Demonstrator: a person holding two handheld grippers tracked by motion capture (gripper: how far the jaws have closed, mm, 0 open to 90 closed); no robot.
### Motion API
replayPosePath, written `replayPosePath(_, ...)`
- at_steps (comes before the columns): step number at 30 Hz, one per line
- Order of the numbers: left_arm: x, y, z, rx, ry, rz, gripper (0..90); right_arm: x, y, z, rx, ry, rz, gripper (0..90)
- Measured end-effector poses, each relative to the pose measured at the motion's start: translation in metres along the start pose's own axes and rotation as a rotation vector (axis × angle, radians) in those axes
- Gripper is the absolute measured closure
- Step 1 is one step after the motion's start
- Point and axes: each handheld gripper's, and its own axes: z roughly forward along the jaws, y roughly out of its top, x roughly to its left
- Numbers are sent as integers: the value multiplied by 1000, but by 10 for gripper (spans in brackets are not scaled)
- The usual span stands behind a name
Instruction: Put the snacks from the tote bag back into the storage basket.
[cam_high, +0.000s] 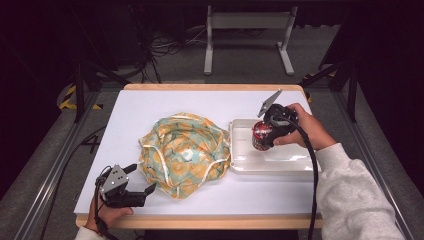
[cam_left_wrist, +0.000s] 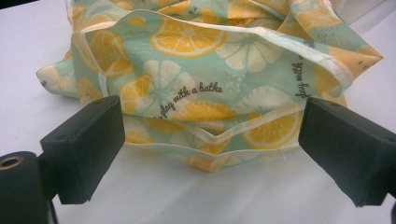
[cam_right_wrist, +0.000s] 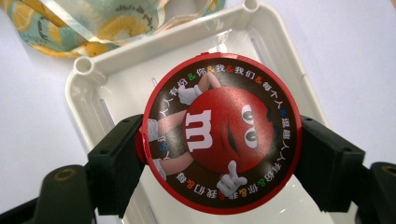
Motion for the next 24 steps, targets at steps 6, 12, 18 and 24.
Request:
replayPosePath(6,0,0,1,4,0,5,77,-2,-6,2,4,-1,19,236)
replayPosePath(12,-1,0,1,8,-5,5,77,-4,-12,7,14,1,27,236)
replayPosePath(18,-1,0,1,7,-5,2,77,-7,-20,10,14,0,47,236)
replayPosePath(24,-1,0,1,9,-6,4,77,-11,-31,15,14,-2,72,236)
